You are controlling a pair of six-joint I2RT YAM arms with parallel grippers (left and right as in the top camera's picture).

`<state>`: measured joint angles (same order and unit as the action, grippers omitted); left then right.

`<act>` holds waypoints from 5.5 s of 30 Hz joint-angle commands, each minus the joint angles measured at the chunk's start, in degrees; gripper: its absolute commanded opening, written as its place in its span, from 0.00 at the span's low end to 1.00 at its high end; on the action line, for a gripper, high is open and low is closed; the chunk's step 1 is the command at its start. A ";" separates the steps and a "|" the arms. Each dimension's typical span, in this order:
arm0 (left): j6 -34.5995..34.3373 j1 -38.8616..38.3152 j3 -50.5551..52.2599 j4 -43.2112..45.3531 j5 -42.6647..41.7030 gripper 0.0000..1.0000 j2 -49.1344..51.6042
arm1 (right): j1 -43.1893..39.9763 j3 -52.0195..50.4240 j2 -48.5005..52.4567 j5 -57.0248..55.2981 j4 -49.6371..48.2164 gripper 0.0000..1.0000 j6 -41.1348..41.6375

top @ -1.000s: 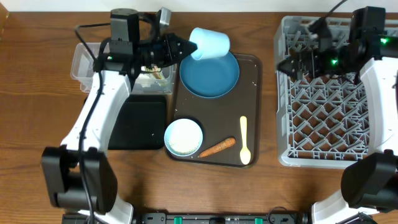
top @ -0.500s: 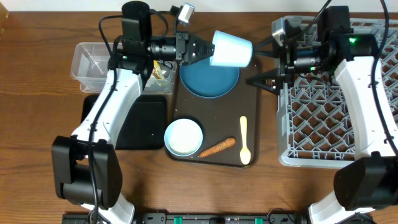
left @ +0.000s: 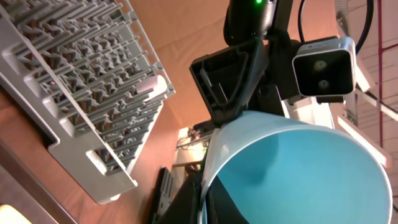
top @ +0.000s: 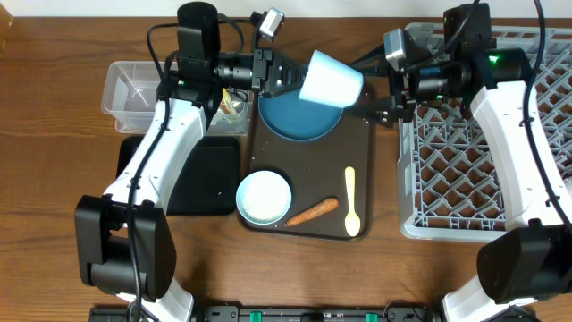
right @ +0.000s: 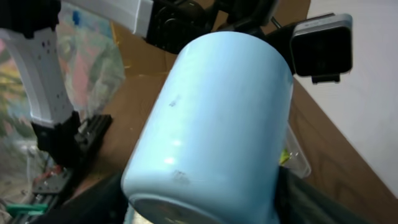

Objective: Sort waste into correct bins and load items into the dishwasher rack
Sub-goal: 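Grasp the light-blue cup with the right gripper beside the left gripper, then release the cup from the left gripper and carry it into the rack, then move the right gripper to the blue plate and grasp its rim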

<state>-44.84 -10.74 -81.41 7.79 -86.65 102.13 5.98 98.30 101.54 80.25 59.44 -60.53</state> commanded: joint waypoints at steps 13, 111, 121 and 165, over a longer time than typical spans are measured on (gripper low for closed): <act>-2.05 -1.62 -0.55 0.26 0.57 0.06 0.11 | 1.60 -0.24 0.50 2.75 -2.49 0.64 -0.79; 33.88 2.43 -0.35 -58.77 83.73 0.37 -14.49 | -37.27 -0.17 2.47 -86.47 22.29 0.21 66.66; 33.88 2.43 -0.35 -58.75 83.71 0.38 -14.47 | -39.50 -0.17 8.46 -86.20 22.84 0.22 66.03; 33.90 2.43 -0.35 -60.92 83.73 0.44 -14.47 | 0.42 -0.17 2.40 -62.51 -7.52 0.78 62.38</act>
<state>-11.70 -8.56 -81.43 -52.75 -3.84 87.66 1.93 97.89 100.49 15.94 53.43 2.98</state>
